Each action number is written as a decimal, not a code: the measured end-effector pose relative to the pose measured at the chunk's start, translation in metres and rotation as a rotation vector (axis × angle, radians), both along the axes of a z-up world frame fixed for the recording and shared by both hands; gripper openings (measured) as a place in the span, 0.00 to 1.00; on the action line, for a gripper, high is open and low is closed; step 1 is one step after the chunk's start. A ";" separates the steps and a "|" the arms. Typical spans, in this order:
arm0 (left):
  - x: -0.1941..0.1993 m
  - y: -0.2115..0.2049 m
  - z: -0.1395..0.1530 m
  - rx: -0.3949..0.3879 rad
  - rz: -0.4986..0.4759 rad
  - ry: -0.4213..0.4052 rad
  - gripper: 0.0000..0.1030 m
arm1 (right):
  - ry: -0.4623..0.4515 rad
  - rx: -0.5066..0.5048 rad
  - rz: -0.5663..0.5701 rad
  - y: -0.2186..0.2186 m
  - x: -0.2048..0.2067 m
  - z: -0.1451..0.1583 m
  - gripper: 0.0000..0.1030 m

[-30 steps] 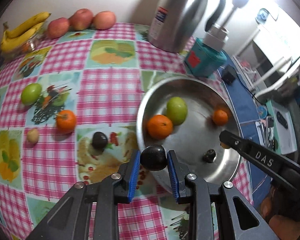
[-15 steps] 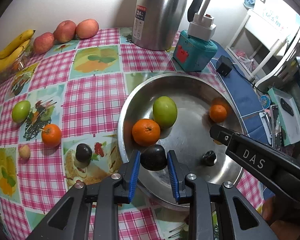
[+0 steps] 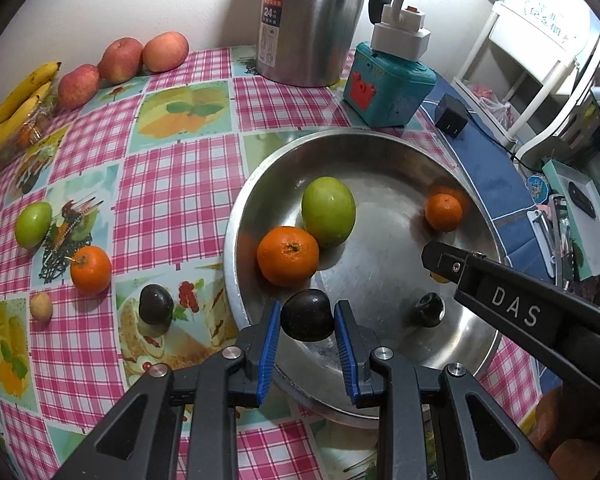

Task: Organize fruits
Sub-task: 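Open both tools to drop the plum and kiwi into the basin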

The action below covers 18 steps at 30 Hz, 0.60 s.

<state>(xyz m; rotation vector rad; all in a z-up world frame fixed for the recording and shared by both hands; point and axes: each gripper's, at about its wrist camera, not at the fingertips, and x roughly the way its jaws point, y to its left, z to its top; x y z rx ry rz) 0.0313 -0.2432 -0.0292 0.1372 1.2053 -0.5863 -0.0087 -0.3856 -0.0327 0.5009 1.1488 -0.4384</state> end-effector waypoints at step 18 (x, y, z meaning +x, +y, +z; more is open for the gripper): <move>0.001 0.000 -0.002 0.004 0.000 0.012 0.33 | 0.026 -0.018 0.018 0.005 0.005 -0.003 0.32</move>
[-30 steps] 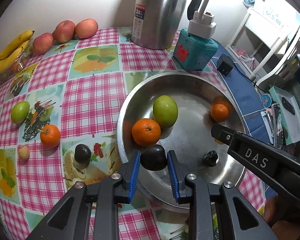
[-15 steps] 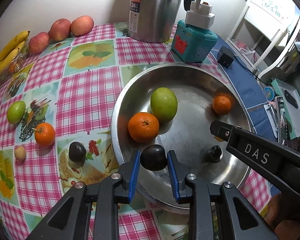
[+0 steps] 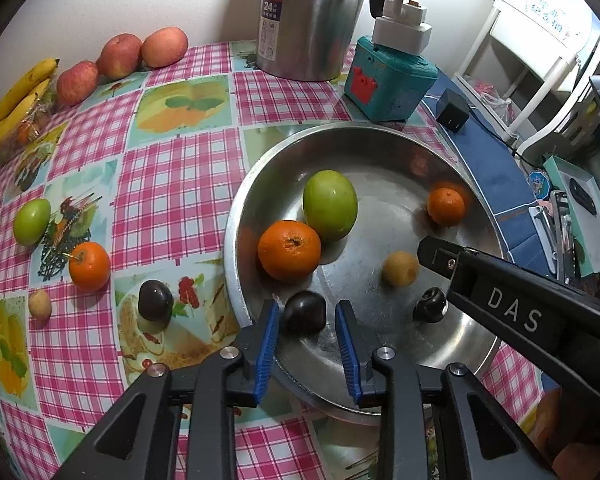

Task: Organize fruits
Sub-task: 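Open both tools to drop the plum and kiwi into the basin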

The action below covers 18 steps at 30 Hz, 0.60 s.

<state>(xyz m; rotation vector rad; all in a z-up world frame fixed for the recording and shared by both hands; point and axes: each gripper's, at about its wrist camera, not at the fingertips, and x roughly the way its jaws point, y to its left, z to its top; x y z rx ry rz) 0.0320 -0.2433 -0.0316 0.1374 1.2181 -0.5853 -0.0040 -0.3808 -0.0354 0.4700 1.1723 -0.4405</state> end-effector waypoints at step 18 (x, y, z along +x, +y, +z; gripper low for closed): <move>0.016 0.032 0.014 -0.037 0.123 0.020 0.59 | -0.015 -0.035 0.000 0.002 -0.006 0.015 0.38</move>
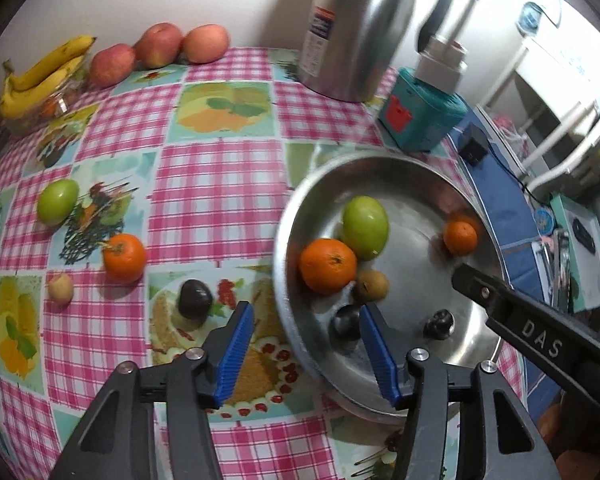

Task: Organize fruits
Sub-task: 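Open both tools to drop the plum and kiwi into the basin, then move both open tools back from the basin over the table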

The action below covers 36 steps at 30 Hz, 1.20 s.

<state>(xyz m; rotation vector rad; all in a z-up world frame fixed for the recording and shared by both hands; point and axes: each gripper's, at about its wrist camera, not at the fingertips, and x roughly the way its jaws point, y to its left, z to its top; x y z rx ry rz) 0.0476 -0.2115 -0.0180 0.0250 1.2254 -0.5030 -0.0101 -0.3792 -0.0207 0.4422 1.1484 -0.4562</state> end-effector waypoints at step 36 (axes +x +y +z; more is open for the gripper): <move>0.035 0.126 0.014 0.013 0.405 0.019 0.77 | 0.009 -0.055 0.170 0.054 0.009 0.014 0.38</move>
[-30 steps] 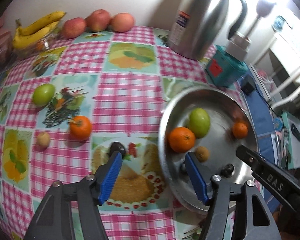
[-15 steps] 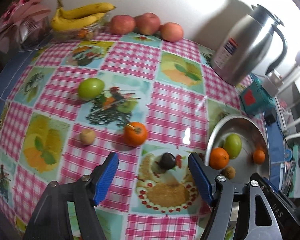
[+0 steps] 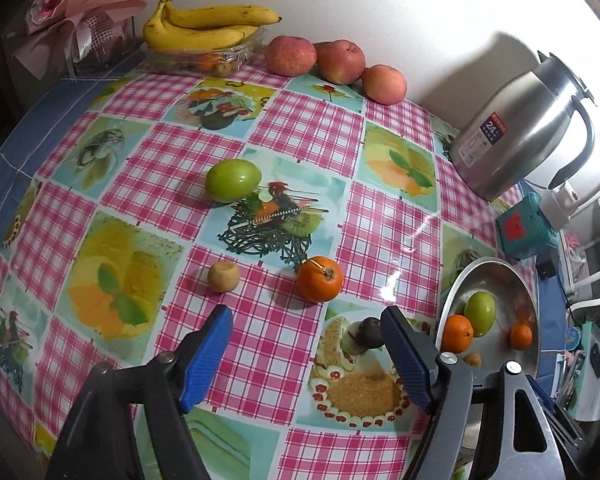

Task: Organize fruits
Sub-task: 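Move both open tools back from the basin over the table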

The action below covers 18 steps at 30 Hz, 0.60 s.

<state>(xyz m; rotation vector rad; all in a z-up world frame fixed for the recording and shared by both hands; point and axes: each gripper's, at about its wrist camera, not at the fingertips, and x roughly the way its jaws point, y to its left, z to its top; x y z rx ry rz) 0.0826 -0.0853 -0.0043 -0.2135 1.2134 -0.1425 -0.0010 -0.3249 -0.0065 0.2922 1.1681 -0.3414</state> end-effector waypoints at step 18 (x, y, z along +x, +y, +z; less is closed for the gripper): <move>-0.001 -0.005 -0.007 0.023 -0.018 0.017 0.91 | 0.028 -0.013 0.001 0.003 0.003 -0.008 0.54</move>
